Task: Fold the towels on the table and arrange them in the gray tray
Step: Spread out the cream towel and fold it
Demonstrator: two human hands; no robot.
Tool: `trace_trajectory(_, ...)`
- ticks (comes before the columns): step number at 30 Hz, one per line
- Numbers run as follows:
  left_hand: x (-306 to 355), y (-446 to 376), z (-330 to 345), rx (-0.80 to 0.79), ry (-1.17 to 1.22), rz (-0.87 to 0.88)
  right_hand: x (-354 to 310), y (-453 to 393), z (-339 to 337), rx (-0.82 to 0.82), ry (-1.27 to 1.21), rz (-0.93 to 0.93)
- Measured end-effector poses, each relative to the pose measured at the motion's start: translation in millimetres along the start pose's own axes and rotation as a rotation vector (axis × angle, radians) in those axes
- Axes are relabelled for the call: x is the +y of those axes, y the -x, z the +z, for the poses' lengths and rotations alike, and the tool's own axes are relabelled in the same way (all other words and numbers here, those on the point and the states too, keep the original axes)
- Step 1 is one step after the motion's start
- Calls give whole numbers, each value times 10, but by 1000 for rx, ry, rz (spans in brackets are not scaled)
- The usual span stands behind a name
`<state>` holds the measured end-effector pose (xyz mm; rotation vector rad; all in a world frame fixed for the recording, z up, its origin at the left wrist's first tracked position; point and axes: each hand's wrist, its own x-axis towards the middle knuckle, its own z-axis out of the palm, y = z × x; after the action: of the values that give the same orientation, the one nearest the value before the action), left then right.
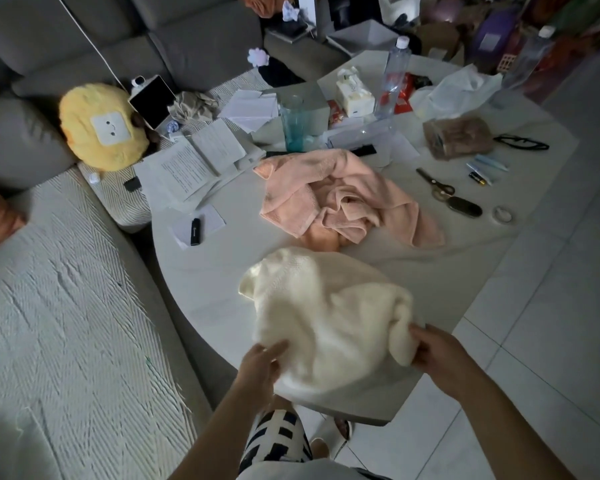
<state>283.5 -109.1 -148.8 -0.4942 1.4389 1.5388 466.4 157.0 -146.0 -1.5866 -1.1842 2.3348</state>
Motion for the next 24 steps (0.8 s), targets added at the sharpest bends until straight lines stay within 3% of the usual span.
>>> trace_trajectory(4,-192,-41,39,-233,-515,-43,29,29,-42,-30,-104,13)
trace_trajectory(7,-355,-61,148,-104,-923,24,-10,102,-6,-94,-224,2)
trace_trajectory(9,-366,-49,180,-14,-994,100,-57,115,8,-57,-220,-40)
trace_trajectory(14,184,107,-5,170,-605,236,-330,68,-26,144,-210,-197)
trace_trajectory(18,856,245,-214,355,-205,475,-723,170,-94,87,-384,-394)
trace_trajectory(20,1044,299,-276,210,26,538,-773,222,-75,-11,-375,-451)
trace_trajectory(22,1046,252,-317,0,154,447,-661,217,15,-54,-193,-359)
trace_trajectory(24,846,197,-370,-121,-67,327,-458,181,109,-19,54,-207)
